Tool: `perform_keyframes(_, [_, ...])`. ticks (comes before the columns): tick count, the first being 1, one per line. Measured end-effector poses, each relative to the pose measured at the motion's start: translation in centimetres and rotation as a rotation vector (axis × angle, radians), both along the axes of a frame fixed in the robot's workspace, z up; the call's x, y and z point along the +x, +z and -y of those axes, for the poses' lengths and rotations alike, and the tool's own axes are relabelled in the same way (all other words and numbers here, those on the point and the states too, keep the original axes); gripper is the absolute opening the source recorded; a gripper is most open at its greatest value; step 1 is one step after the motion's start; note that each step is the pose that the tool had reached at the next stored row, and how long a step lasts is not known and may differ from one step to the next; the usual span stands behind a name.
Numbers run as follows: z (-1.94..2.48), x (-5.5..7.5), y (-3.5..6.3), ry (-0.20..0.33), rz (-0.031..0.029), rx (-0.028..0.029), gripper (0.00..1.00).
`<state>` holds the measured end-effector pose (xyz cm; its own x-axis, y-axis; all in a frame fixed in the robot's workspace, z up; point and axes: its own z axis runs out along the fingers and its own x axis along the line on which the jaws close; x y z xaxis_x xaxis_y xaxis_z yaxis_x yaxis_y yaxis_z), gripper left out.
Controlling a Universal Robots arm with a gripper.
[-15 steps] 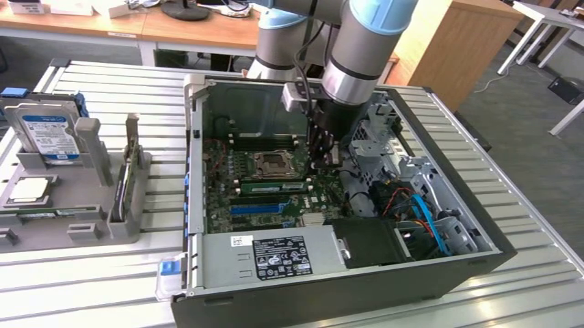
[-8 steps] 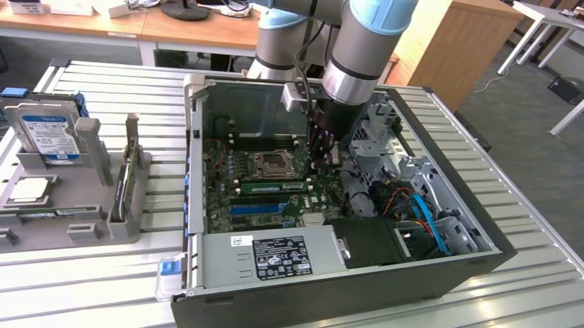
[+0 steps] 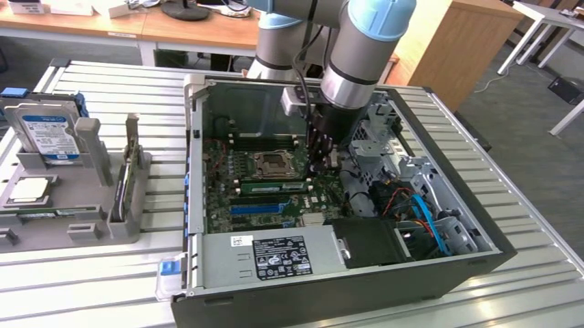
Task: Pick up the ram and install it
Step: 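Press down the ram until it locks into place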
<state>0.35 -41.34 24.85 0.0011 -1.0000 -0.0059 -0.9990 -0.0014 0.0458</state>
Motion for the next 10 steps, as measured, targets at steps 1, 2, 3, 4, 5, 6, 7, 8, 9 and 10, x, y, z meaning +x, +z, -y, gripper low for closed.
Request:
perform_keyframes(1, [0.0,0.0,-0.01,0.0,-0.0001,-0.0001,0.1])
perform_keyframes(2, [0.0,0.0,-0.01,0.0,-0.0001,-0.0002,0.1])
perform_keyframes(3, [0.0,0.0,-0.01,0.0,-0.0001,-0.0002,0.1])
perform_keyframes(4, [0.0,0.0,-0.01,0.0,-0.0001,-0.0002,0.1])
perform_keyframes(5, [0.0,0.0,-0.02,0.0,-0.0001,-0.0001,0.1])
perform_keyframes(6, [0.0,0.01,-0.03,0.0,-0.0001,-0.0001,0.1])
perform_keyframes(7, [0.0,0.09,-0.04,0.0,0.0,0.0001,0.1])
perform_keyframes(8, [0.0,0.22,-0.05,0.0,0.0,0.0002,0.1])
perform_keyframes(9, [0.0,0.32,-0.05,0.0,0.0,0.0002,0.1])
perform_keyframes(10, [0.0,0.34,-0.05,0.0,0.0,0.0002,0.1])
